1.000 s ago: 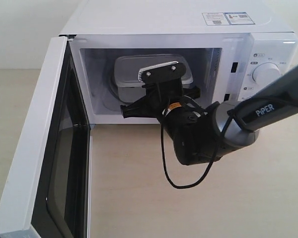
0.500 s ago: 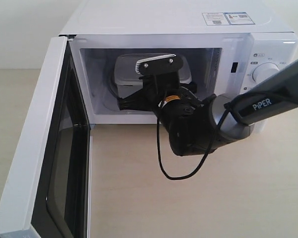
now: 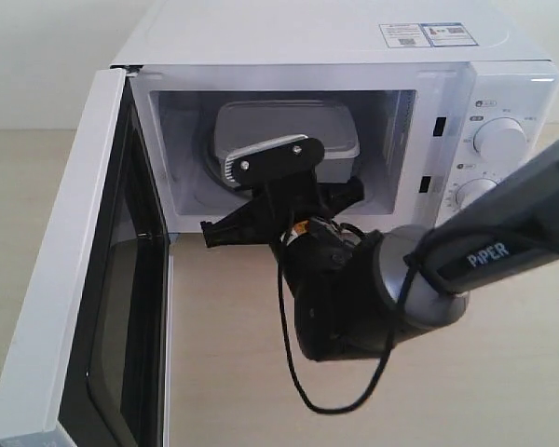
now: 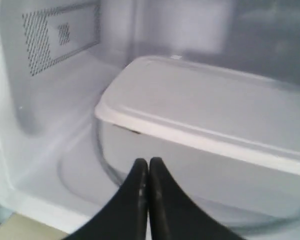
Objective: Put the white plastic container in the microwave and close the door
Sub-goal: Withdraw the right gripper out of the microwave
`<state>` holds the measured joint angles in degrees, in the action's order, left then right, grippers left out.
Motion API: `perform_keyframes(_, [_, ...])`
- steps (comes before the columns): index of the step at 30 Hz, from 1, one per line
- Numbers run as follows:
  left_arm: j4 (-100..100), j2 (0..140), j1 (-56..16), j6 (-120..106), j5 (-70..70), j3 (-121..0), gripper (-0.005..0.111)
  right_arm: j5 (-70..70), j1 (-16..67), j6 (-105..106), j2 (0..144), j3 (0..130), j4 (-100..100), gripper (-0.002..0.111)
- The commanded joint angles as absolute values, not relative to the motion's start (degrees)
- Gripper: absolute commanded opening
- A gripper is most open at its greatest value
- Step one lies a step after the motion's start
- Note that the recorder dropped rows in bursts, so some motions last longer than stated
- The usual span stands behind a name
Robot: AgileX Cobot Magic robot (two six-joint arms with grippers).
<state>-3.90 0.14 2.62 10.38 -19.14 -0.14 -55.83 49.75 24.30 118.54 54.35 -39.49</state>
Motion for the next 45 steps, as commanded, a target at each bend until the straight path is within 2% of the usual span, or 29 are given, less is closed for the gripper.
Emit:
perform_keyframes(1, [-3.60, 0.00, 2.46, 10.92, -18.83, 0.00, 0.004, -65.42, 53.84, 28.02, 113.24, 48.08, -54.77, 0.000])
perform_keyframes(6, [-3.60, 0.00, 2.46, 10.92, -18.83, 0.00, 0.004, -60.13, 56.31, 39.79, 106.48, 41.07, -56.22, 0.000])
perform_keyframes(14, [-3.60, 0.00, 2.46, 10.92, -18.83, 0.00, 0.004, -55.91, 64.39, 41.98, 91.74, 32.40, -56.22, 0.000])
perform_keyframes(17, [-3.60, 0.00, 2.46, 10.92, -18.83, 0.00, 0.004, -46.50, 66.78, 47.28, 85.20, 31.41, -56.12, 0.000])
perform_keyframes(21, [-3.60, 0.00, 2.46, 10.92, -18.83, 0.00, 0.004, -25.69, 67.33, 52.15, 75.16, 31.41, -59.64, 0.000])
perform_keyframes(26, [-3.60, 0.00, 2.46, 10.92, -18.83, 0.00, 0.004, -14.57, 67.33, 62.39, 64.35, 31.41, -78.61, 0.000])
perform_keyframes(32, [-3.60, 0.00, 2.46, 10.92, -18.83, 0.00, 0.004, -13.98, 67.33, 73.77, 56.94, 31.41, -87.66, 0.000])
perform_keyframes(45, [-3.60, 0.00, 2.46, 10.92, -18.83, 0.00, 0.004, -13.16, 67.33, 73.94, 54.51, 31.38, -88.22, 0.000])
